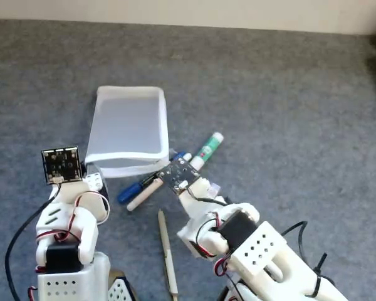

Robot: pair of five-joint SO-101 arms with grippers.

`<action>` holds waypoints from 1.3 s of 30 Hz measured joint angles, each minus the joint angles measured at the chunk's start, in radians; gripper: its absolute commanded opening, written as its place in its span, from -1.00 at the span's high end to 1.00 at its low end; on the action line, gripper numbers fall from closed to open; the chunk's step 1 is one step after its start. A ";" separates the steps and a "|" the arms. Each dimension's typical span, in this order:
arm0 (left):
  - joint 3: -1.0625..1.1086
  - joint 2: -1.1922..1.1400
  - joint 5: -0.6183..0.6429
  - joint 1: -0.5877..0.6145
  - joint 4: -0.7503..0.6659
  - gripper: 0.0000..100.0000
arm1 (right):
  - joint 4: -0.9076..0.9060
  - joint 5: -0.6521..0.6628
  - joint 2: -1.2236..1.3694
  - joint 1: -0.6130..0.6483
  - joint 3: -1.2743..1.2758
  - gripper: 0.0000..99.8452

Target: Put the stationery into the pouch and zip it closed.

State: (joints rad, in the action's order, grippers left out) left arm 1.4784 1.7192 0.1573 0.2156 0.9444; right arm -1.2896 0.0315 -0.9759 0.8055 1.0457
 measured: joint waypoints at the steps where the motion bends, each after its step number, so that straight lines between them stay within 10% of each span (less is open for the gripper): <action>1: 0.000 0.000 0.000 0.000 0.000 0.99 | 0.003 -0.002 0.000 -0.011 0.000 0.45; 39: -0.310 0.000 -0.063 0.032 0.316 0.99 | 0.041 -0.239 0.000 -0.215 -0.029 0.45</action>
State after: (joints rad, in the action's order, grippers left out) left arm 1.1684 1.7192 0.0944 0.2478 1.2605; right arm -1.2482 -0.2079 -0.9759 0.5907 1.0165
